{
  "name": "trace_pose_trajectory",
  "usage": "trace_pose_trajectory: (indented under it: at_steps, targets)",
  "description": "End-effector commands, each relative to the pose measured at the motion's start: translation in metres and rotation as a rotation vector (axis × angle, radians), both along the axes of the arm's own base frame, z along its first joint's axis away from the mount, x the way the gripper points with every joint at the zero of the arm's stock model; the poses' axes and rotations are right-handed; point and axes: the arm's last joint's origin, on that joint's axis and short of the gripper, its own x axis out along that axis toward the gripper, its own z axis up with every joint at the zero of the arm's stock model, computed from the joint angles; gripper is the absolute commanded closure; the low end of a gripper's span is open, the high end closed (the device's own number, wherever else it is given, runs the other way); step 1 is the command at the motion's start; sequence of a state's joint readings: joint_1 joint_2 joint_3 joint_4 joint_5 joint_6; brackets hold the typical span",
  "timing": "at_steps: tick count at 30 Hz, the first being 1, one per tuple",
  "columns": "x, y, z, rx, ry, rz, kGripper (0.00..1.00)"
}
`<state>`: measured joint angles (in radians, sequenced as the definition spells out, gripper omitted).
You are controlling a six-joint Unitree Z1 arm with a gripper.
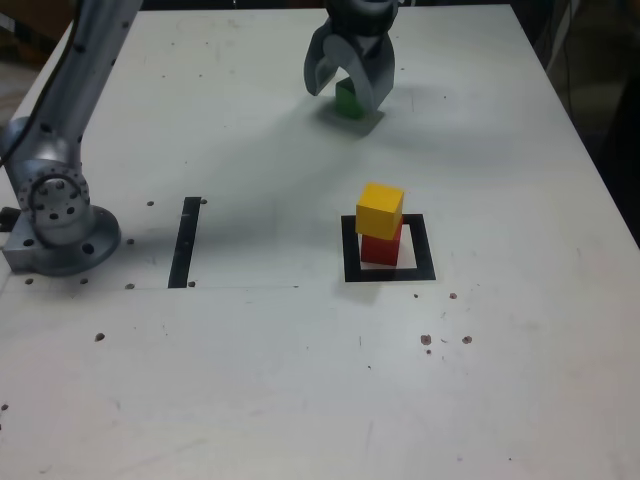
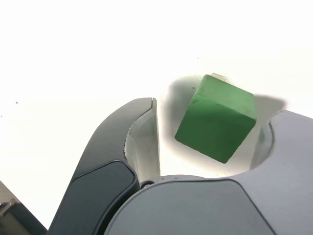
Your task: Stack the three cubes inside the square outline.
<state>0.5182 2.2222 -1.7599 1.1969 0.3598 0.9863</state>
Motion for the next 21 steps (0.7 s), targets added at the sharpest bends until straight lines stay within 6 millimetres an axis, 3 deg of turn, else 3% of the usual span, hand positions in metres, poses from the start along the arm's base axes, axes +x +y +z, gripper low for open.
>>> trace_pose_trajectory:
  at_steps: [1,21]
  targets:
    - [0.0015,0.0017,-0.0023,-0.001,0.000,0.000,0.50]
    - [0.0046,-0.0002,-0.0088,-0.067,-0.024,0.002,0.77]
